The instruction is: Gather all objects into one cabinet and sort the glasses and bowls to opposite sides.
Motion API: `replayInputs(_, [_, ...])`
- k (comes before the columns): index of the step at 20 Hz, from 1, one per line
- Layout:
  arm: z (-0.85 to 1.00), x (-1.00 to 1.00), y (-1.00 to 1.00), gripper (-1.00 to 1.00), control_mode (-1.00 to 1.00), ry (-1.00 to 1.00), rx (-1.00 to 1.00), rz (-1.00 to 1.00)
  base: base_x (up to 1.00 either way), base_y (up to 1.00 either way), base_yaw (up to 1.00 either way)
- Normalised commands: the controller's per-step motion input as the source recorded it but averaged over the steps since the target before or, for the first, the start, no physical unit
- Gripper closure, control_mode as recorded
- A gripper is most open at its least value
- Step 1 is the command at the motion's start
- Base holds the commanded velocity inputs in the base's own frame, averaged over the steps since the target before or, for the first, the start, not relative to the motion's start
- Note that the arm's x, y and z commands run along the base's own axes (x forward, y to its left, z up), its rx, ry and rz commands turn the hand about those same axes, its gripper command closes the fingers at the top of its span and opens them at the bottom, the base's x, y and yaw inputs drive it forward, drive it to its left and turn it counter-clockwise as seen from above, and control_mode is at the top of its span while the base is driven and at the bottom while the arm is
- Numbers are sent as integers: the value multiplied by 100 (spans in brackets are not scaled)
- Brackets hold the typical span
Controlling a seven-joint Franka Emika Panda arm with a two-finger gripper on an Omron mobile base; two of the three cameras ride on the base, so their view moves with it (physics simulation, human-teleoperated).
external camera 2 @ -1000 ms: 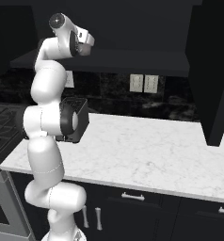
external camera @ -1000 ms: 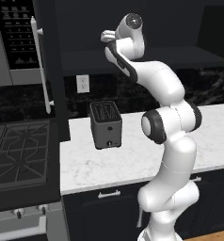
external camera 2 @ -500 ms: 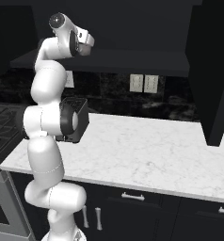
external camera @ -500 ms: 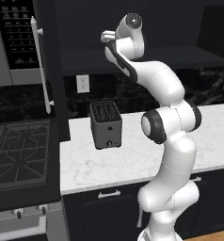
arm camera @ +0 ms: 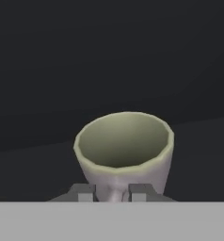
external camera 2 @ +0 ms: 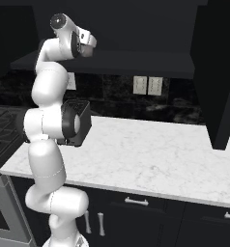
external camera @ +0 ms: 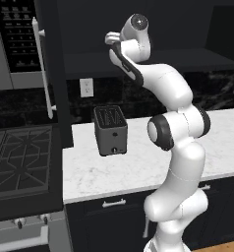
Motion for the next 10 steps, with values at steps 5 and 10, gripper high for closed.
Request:
replayInputs(5, [0,0,0,100,-100,0,0,0,0,0,0])
replayInputs(10, [0,-2,0,100,-100,0,0,0,0,0,0])
